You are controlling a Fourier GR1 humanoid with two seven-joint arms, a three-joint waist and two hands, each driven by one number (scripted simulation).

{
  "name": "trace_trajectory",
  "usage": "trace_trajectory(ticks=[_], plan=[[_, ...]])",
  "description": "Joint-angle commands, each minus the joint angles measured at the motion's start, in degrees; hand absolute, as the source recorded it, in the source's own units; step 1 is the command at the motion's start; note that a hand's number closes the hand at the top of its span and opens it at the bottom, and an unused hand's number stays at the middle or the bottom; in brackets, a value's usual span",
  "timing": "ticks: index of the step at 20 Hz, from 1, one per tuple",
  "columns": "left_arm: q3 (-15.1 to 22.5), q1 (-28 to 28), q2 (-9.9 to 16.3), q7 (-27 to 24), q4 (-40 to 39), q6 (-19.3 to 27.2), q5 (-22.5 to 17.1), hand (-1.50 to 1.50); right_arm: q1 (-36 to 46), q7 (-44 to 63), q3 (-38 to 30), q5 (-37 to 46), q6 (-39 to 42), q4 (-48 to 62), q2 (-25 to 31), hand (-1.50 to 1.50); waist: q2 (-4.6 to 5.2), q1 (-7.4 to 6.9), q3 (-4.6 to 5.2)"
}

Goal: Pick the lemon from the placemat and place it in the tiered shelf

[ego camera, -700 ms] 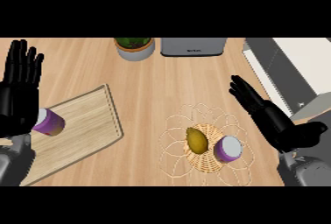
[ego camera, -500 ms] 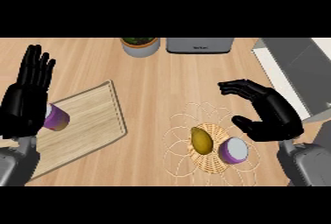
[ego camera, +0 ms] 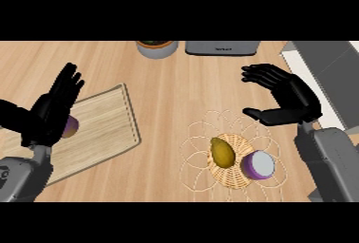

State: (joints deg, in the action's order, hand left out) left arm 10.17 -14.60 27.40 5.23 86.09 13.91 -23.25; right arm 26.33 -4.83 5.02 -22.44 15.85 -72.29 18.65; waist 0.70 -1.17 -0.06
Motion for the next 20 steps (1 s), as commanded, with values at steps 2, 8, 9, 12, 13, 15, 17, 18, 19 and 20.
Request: trace_trajectory(ticks=[2, 8, 9, 12, 13, 15, 17, 18, 19, 20], plan=[[0.27, 0.92, -1.19, 2.9, 1.6, 0.05, 0.65, 0.0, 2.78, -7.53, -0.08, -0.88, 11.97, 7.14, 0.2, -1.5, -0.53, 0.32, 0.0], [0.28, 2.04, -1.05, 1.81, -0.19, -0.87, 1.44, 0.0, 6.0, 9.44, 5.11, 0.59, 20.41, -2.75, 12.53, -1.5, -0.98, 1.2, 0.16], [-2.08, 1.3, -0.46, 0.24, -2.15, -1.56, 0.36, 0.0, 5.93, 10.12, 7.98, 3.48, 21.51, -5.4, 13.53, -1.5, -1.03, 1.59, 0.25], [-0.54, 1.01, -1.3, 1.54, -1.48, -0.71, 1.13, 0.0, 10.36, 10.74, 11.83, 15.13, 21.27, -10.3, 19.39, -1.5, -1.3, 1.52, 0.27], [-0.92, 1.26, -0.38, 2.29, -1.36, -1.39, 0.72, 0.0, 11.27, 11.1, 12.89, 18.67, 20.53, -12.47, 20.81, -1.5, -1.45, 1.45, 0.25], [-0.77, 0.17, -0.68, 3.24, -0.98, -0.97, 0.76, 0.0, 12.48, 12.99, 17.5, 26.36, 17.67, -17.1, 20.28, -1.5, -1.55, 1.39, 0.21], [-1.36, 2.66, -0.59, 1.67, -1.67, -1.91, 0.41, 0.0, 13.5, 17.67, 20.32, 29.67, 15.97, -21.37, 19.16, -1.5, -1.48, 1.24, 0.26], [-0.65, 0.67, -1.82, 1.5, -1.89, -0.75, 1.73, 0.0, 15.03, 19.64, 21.27, 31.09, 15.84, -20.27, 17.65, -1.5, -0.99, 1.06, 0.18], [-0.74, -1.56, -2.27, 2.0, -3.57, -0.51, 2.2, 0.0, 13.54, 23.01, 23.46, 32.78, 13.97, -21.92, 15.08, -1.5, -0.9, 1.7, 0.16], [0.35, 0.36, -3.33, 0.26, -3.9, -0.88, 3.05, 0.0, 12.02, 24.96, 25.44, 34.59, 12.85, -22.74, 13.0, -1.5, -0.86, 1.48, 0.14]])
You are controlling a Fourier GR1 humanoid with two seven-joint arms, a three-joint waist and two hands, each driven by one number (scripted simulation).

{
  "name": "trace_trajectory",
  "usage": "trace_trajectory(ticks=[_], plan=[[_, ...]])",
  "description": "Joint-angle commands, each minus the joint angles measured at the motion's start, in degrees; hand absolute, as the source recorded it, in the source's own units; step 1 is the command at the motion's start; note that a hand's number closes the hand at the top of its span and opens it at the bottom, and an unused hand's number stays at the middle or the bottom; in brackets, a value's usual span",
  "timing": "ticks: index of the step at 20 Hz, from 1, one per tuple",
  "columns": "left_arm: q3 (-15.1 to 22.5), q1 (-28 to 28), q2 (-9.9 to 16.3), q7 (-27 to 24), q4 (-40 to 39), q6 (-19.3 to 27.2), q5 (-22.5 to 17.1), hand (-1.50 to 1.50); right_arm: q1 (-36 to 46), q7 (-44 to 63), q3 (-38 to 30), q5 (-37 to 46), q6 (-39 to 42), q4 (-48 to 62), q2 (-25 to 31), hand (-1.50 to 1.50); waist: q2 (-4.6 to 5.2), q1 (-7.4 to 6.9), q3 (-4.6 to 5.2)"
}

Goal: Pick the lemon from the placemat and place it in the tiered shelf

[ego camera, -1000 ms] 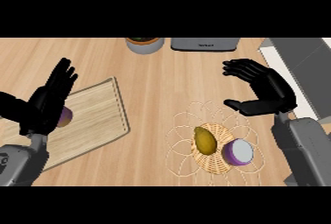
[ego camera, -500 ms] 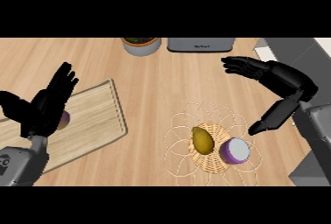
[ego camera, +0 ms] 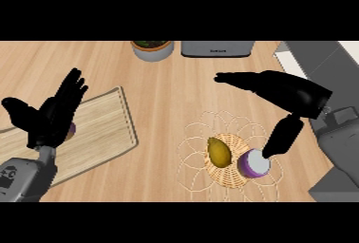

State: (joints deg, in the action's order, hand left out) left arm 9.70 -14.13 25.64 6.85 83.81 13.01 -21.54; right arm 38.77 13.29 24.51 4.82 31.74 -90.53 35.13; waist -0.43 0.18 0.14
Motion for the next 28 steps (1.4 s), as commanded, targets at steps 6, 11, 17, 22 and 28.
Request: trace_trajectory(ticks=[6, 11, 17, 22, 28], plan=[[-1.73, -0.09, -1.27, 3.59, 3.48, -0.03, 1.54, 0.0, -5.36, 12.82, 9.12, 13.64, -2.07, -7.43, -9.7, -1.5, 0.3, -0.24, -0.13], [-2.03, -0.94, -1.76, 4.0, 2.78, -1.41, 1.61, 0.0, -4.93, 18.03, 14.32, 21.85, -0.12, -5.56, -10.79, -1.5, 0.36, -0.34, -0.12], [-4.17, -0.29, -3.96, -1.8, -3.29, -3.76, 4.59, 0.0, -8.17, 21.57, 12.43, 25.46, 5.94, -10.42, -11.55, -1.5, 0.39, 0.07, -0.11], [-4.46, 1.33, -5.7, -0.1, 0.13, -3.79, 5.74, 0.0, -14.58, 17.49, 15.83, 34.12, 2.67, -8.76, -12.58, -1.5, 0.38, -0.13, -0.14], [-5.57, 1.75, -7.43, 2.39, 2.64, -4.55, 8.5, 0.0, -14.22, 13.14, 9.73, 37.2, 7.82, -8.08, -13.64, -1.5, 0.39, -0.28, -0.14]])
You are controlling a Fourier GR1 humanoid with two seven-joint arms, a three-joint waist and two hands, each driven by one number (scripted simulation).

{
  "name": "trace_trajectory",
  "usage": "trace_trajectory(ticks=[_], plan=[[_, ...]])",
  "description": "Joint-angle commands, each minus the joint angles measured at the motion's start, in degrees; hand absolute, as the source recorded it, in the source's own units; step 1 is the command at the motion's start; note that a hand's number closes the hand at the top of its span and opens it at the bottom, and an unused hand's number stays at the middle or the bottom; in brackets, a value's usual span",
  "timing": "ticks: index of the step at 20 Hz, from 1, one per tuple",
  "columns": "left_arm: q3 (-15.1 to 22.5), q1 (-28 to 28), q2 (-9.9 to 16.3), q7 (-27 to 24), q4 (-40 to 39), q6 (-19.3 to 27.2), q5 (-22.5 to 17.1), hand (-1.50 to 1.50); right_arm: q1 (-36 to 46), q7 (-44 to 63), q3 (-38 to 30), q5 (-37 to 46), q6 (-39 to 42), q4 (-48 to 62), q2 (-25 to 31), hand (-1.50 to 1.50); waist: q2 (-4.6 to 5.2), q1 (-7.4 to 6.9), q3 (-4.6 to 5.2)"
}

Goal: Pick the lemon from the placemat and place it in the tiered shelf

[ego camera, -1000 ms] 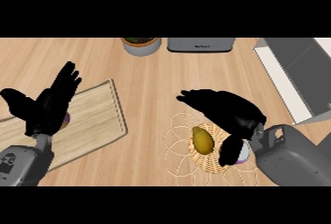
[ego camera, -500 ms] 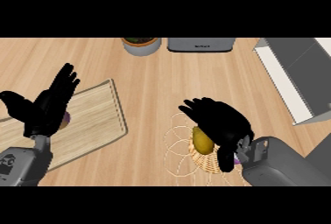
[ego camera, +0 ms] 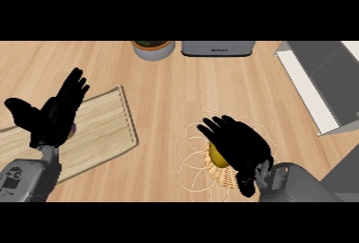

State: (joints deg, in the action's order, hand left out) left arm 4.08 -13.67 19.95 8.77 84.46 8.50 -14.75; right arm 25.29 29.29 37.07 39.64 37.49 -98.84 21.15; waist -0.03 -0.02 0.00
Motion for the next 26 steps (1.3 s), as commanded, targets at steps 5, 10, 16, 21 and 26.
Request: trace_trajectory(ticks=[5, 10, 16, 21, 26], plan=[[-3.11, -0.32, -0.97, 1.69, 0.75, -3.07, 1.59, 0.0, -6.03, -5.8, -2.24, 7.54, -2.89, 2.47, -2.37, -1.5, 0.01, 0.04, 0.0], [-3.01, 1.91, -2.42, 3.84, 4.92, -2.45, 3.78, 0.0, -5.22, -10.2, -2.25, 12.24, -5.61, 9.77, -6.49, -1.5, 0.01, -0.21, -0.01], [-4.19, 4.67, -3.67, 4.61, 8.31, -3.83, 4.44, 0.0, -5.34, -11.64, -4.09, 15.95, -5.55, 12.53, -9.77, -1.5, -0.02, -0.28, -0.01], [-8.03, -2.6, -2.72, 2.82, -1.79, -6.79, 4.06, 0.0, -4.68, -16.27, -4.54, 19.21, -8.73, 21.17, -11.4, -1.5, 0.08, -0.04, 0.0], [-7.66, -2.54, -4.42, 7.83, 3.98, -5.32, 5.06, 0.0, -4.05, -19.25, -6.72, 21.53, -10.38, 26.71, -14.2, 1.5, 0.03, -0.15, -0.01]])
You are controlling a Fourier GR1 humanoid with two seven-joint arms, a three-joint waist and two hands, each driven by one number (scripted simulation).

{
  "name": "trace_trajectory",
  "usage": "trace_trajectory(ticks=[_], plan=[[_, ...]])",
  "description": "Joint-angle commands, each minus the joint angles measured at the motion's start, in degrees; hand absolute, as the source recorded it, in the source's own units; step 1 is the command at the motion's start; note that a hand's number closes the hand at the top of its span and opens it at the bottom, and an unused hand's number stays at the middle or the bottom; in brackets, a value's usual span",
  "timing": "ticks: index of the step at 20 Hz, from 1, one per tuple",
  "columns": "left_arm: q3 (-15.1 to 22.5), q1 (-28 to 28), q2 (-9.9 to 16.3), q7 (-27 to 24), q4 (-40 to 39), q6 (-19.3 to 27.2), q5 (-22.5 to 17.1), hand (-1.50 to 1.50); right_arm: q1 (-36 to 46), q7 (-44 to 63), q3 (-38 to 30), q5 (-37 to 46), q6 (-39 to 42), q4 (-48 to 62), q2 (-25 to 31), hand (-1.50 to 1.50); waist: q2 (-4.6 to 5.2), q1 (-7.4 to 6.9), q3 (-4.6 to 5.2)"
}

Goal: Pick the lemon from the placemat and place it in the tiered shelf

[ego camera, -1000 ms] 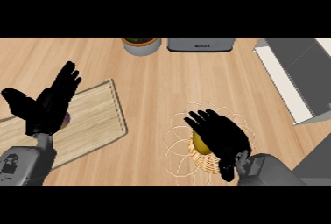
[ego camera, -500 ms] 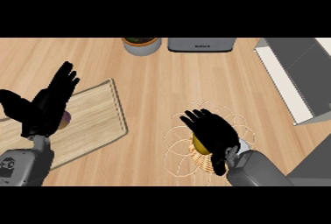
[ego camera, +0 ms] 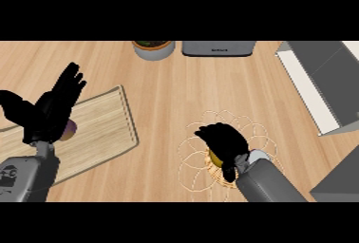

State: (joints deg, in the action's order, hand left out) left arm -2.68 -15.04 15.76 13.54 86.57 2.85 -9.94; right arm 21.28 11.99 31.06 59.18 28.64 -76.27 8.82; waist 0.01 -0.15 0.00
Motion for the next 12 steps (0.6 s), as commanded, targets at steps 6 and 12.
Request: trace_trajectory(ticks=[6, 12], plan=[[0.46, 1.71, -2.96, -3.78, -2.0, 0.05, 2.9, 0.0, 0.48, -6.34, 3.35, 7.86, -9.17, 7.64, -2.71, 1.5, 0.08, -0.19, -0.01], [0.12, 0.93, -4.05, -1.9, -0.86, 0.32, 3.98, 0.0, -1.23, -11.97, -1.08, 8.87, -12.78, 5.48, -1.11, 1.5, -0.02, 0.17, -0.01]])
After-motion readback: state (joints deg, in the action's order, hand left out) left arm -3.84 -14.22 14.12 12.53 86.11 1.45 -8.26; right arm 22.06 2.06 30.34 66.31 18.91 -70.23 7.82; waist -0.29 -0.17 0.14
